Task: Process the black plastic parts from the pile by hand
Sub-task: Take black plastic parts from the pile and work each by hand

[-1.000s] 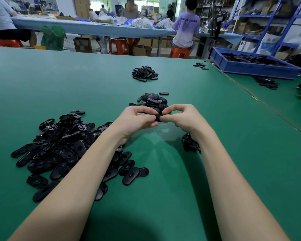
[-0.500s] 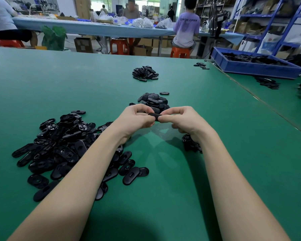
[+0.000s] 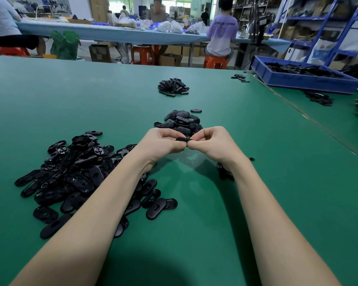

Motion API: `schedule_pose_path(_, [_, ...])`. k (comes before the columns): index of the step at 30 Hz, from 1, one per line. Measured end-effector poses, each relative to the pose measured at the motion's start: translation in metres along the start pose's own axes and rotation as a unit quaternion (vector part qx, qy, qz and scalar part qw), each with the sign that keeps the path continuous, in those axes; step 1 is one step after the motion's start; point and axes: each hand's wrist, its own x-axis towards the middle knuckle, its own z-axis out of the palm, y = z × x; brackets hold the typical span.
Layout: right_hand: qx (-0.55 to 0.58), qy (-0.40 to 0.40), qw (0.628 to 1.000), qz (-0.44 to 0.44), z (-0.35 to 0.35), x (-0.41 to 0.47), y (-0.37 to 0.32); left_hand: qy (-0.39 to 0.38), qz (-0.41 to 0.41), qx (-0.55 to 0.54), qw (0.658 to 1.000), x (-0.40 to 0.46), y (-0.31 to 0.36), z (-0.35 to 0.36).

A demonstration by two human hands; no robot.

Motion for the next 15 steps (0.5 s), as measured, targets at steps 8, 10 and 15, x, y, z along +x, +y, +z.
schedule_pose_path(8, [0.013, 0.004, 1.0, -0.016, 0.0054, -0.0014, 0.0014, 0.01, -0.001, 0.005, 1.0, 0.0003, -0.0001, -0.0009])
schedule_pose_path(10, [0.023, 0.005, 1.0, -0.017, 0.0054, -0.0014, 0.0023, 0.007, 0.006, 0.008, 1.0, 0.0006, -0.0001, -0.0025])
schedule_pose_path(15, [0.08, -0.009, 0.997, -0.006, 0.0044, -0.0027, 0.005, -0.016, 0.0, -0.021, 1.0, 0.002, -0.0035, -0.0039])
